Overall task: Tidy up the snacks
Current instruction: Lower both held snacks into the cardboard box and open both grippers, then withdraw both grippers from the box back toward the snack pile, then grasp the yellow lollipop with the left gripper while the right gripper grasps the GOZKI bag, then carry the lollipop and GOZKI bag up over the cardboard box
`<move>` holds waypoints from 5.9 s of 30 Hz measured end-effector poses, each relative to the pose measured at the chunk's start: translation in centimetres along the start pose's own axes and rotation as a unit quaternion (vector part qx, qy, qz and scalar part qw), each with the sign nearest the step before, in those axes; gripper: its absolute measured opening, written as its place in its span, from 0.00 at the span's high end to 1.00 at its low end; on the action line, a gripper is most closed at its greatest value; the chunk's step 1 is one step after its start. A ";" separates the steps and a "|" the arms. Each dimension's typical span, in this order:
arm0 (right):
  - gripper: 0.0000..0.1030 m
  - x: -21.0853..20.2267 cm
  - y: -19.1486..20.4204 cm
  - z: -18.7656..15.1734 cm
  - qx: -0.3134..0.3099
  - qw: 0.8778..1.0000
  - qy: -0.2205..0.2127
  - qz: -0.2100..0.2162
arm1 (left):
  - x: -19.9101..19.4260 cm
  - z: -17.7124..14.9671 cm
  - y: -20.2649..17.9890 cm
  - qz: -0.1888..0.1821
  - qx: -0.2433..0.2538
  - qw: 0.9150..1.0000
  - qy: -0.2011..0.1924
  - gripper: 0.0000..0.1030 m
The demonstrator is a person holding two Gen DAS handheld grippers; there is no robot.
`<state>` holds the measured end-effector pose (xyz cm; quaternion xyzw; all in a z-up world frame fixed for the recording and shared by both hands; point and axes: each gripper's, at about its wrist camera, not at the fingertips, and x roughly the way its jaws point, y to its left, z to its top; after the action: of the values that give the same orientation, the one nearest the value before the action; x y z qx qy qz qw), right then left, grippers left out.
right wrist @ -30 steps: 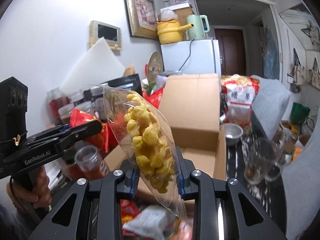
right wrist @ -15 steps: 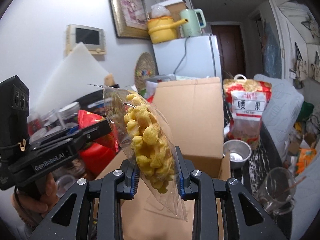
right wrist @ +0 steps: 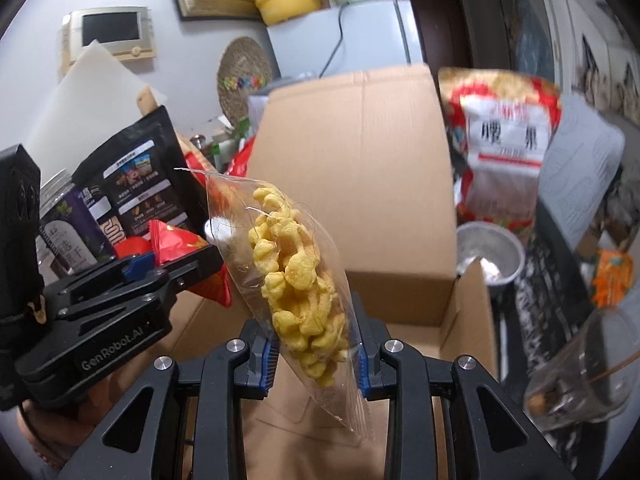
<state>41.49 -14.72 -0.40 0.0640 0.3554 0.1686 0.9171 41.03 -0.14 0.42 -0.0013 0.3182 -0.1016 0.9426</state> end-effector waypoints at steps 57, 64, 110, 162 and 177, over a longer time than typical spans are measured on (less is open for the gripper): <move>0.37 -21.4 9.1 -5.2 -0.075 0.988 -0.117 -0.063 | -22.3 -3.9 -3.8 0.042 0.040 0.996 -0.062 0.22; 0.28 -23.2 10.1 -8.1 -0.076 0.988 -0.122 -0.055 | -24.5 -6.4 -3.7 0.032 0.035 0.997 -0.062 0.22; 0.28 -12.3 8.7 -19.0 -0.046 0.998 -0.014 -0.030 | -10.7 -18.8 3.9 0.049 -0.031 0.995 0.079 0.24; 0.28 -11.4 7.9 -25.6 -0.026 0.991 0.122 0.055 | -18.9 -22.0 -0.4 -0.029 -0.011 0.996 0.087 0.74; 0.66 -11.3 8.1 -26.6 -0.038 0.992 0.118 0.030 | -20.1 -23.5 -0.7 -0.039 -0.015 0.995 0.095 0.74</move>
<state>13.65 -11.20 -11.04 0.0194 0.4527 0.2161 0.8648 11.18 4.51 -6.18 -0.0181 0.4076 -0.1331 0.9032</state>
